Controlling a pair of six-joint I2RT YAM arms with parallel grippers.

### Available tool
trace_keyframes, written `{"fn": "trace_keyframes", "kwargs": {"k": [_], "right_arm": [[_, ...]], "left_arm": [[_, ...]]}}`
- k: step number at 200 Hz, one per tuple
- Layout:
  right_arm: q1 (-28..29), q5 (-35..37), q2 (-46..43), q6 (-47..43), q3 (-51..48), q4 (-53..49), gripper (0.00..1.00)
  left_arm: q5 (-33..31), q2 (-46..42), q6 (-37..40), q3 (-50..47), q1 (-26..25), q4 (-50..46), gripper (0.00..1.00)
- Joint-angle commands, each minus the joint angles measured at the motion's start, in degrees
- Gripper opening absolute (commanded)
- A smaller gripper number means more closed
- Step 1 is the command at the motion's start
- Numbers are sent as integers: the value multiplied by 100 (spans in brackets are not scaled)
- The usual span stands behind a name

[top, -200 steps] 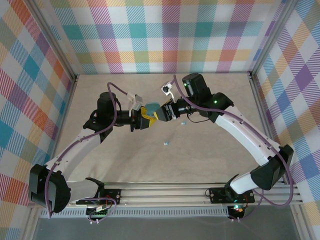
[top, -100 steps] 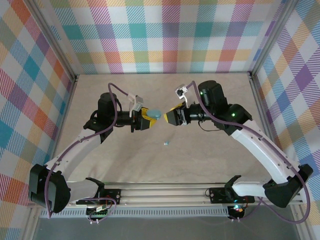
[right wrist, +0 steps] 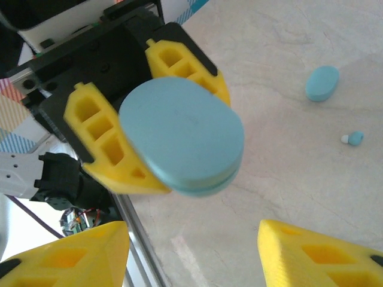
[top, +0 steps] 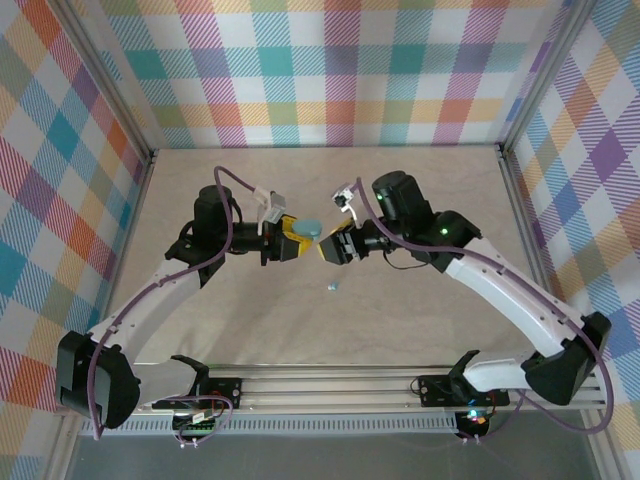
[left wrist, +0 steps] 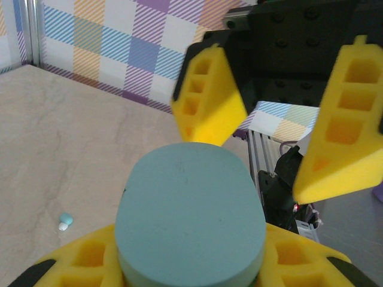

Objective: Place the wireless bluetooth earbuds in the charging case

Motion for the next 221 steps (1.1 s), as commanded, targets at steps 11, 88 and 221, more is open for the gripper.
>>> {"fn": "trace_keyframes", "kwargs": {"k": [11,88,221], "right_arm": [[57,-57,305,-286,464,48,60],[44,1070,519,-61,1029,-198,59],[-148,556,592,541,1269,-406,61]], "left_arm": [[224,-205,-34,39,-59,-62,0],[274,-244,104,15,-68,-250,0],[74,-168,102,32,-59,-317,0]]}}
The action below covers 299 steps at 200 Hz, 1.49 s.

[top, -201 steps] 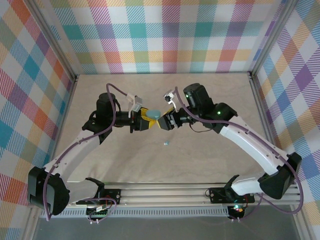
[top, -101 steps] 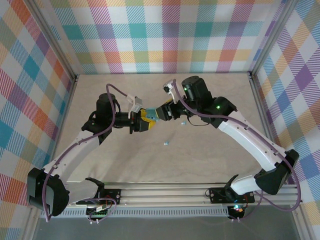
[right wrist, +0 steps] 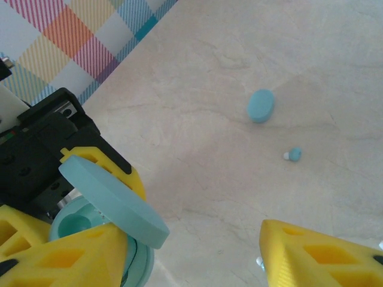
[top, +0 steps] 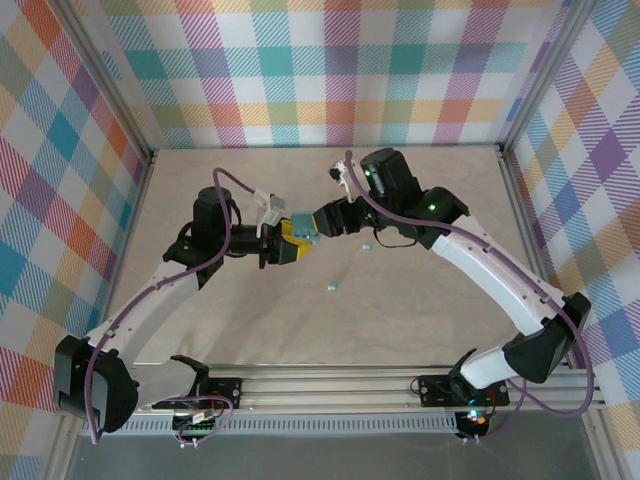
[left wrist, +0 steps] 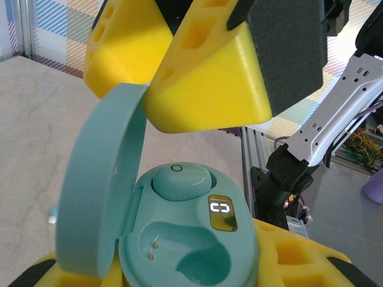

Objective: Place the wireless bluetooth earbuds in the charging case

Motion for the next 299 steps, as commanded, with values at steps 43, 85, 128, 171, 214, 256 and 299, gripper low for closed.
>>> {"fn": "trace_keyframes", "kwargs": {"k": [43,85,128,171,214,256,299], "right_arm": [[-42,-449,-269,170,-60,180,62],[-40,-503,-283,126,-103,167,62],[-43,-511,-172,64,-79,120,63],[-65,-294,45,-129,-57,109,63],[-176,-151,358,33,155,-60,62],[-297,-528,346,239,258,-114,63],[-393,-897,406,225,347,-255,63]], "left_arm": [[-10,2,37,85,-30,-10,0],[5,61,-5,136,-30,36,0],[9,87,-72,126,-30,99,0],[91,122,-162,120,-30,248,0],[181,96,-176,52,-30,317,0],[6,224,-163,41,-17,265,0],[20,617,-187,274,47,320,0]]}}
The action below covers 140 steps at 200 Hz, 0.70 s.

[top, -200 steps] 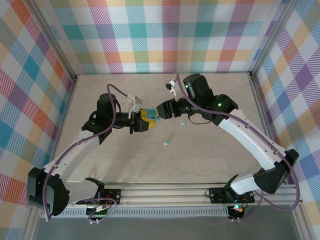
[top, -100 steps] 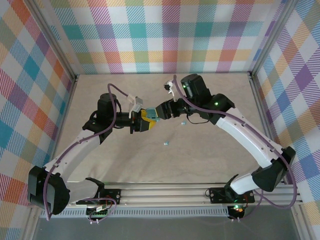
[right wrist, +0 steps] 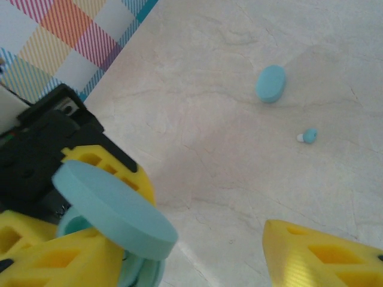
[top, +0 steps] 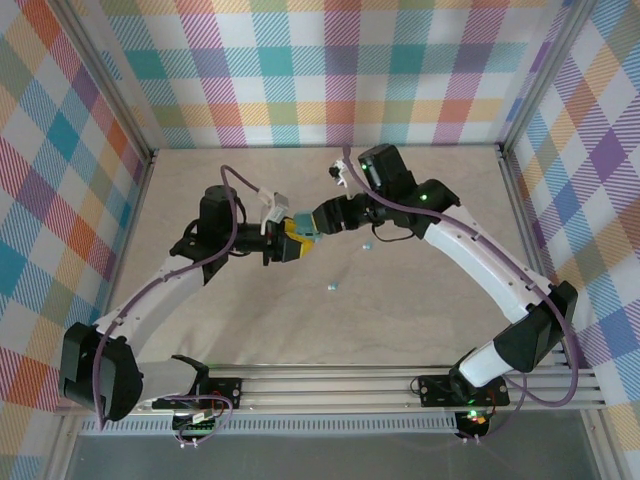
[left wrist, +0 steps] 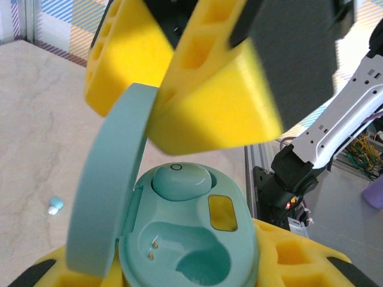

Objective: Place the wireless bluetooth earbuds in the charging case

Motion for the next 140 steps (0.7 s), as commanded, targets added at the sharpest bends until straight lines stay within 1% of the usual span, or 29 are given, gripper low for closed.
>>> {"fn": "trace_keyframes", "kwargs": {"k": [1,38,84,122,140], "right_arm": [[-81,-312,13,75,228,-111,63],[-202,-476,77,57,325,-149,64],[-303,-688,42,108,375,-105,64],[-361,-664,-184,571,399,-214,64],[-397,-543,-389,714,324,-298,64]], "left_arm": [[65,231,-15,263,39,149,0],[114,551,-119,437,80,326,0],[42,616,-121,453,150,380,0],[-11,565,-164,361,205,411,0],[-29,521,-180,328,232,423,0]]}}
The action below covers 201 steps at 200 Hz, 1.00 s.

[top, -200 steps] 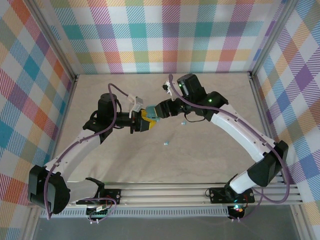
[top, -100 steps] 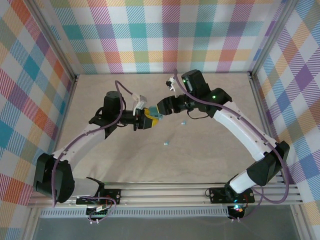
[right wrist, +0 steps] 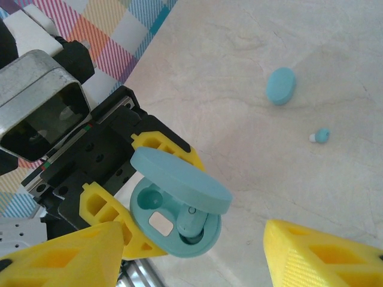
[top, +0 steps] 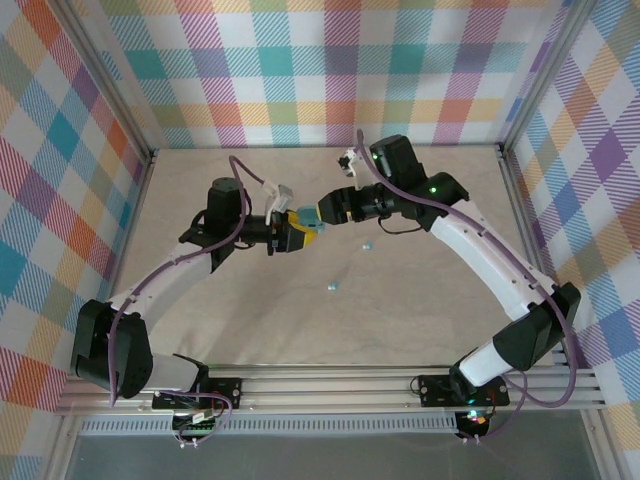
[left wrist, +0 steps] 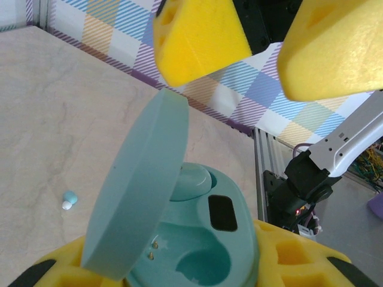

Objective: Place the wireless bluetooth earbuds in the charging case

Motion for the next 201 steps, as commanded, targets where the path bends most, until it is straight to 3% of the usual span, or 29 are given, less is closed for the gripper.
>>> {"fn": "trace_keyframes", "kwargs": {"k": [1,37,67,100,122,201], "right_arm": [[-72,-7,-401,337,132,-183,64],[-622,595,-631,394,-176,-984,66],[-972,587,-689,703,-881,-1204,64],[-973,44,-813,1699,-2230,-79,54],[-910,140,-839,2305,-3021,695,46],[-64,520,36,3572,-3925,2197,25]], "left_arm": [[-19,-112,-37,19,71,255,0],[-28,-245,-37,-102,107,274,0],[-27,-411,-35,-244,124,264,0],[-24,-507,-33,-290,133,256,0],[-3,-530,-25,-288,134,230,0],[17,-575,34,-267,151,141,0]]}}
